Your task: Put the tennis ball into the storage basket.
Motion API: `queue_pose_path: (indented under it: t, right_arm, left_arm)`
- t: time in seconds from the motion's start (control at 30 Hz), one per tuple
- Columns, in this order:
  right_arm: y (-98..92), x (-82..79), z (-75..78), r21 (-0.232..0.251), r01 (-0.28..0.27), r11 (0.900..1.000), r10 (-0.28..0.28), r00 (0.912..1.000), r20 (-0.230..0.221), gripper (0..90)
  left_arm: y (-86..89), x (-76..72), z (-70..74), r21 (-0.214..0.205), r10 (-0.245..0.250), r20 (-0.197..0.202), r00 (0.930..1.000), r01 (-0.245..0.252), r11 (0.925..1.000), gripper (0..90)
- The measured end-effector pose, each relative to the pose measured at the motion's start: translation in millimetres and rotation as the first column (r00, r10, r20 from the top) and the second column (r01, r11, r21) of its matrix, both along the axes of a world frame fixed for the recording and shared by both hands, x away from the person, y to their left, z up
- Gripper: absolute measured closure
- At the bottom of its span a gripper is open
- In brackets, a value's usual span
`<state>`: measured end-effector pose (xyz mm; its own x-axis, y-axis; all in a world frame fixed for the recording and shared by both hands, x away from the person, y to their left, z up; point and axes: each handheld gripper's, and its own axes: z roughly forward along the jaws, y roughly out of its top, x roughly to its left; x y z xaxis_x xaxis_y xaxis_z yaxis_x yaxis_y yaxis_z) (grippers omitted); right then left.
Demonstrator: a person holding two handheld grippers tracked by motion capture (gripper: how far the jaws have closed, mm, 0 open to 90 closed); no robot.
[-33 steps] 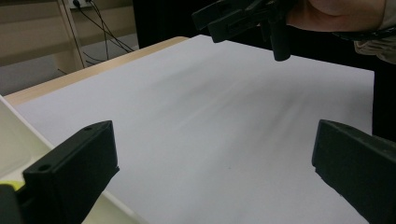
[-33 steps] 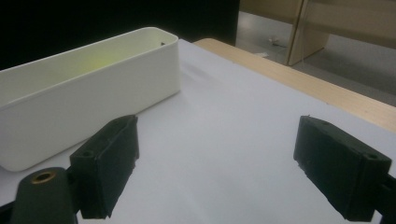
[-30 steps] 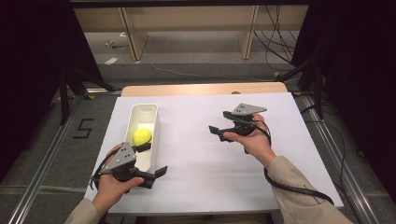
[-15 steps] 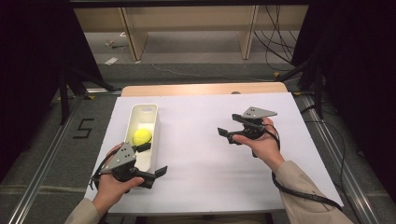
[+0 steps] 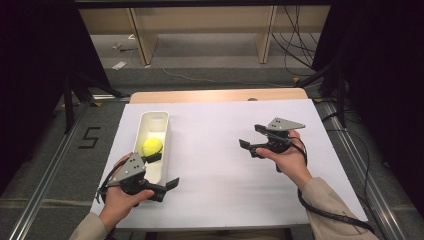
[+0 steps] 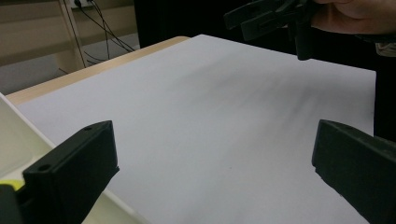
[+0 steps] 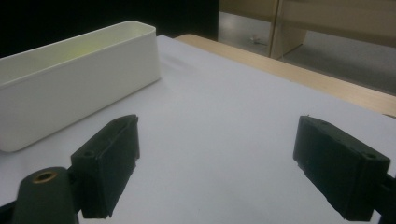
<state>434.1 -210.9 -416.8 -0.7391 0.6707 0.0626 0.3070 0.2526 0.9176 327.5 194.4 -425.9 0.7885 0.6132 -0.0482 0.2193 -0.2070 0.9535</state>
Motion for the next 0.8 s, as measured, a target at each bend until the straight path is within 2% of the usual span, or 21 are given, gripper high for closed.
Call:
queue_pose_path:
  t: [0.8]
  right_arm:
    - [-21.1, -18.9, -5.5, -0.003, 0.025, 0.9997, -0.025, 0.9997, -0.009, 15.5]
  left_arm:
    - [0.2, 0.0, 0.3, -0.002, 0.001, 0.0, 1.0, -0.001, 1.0, 0.0]
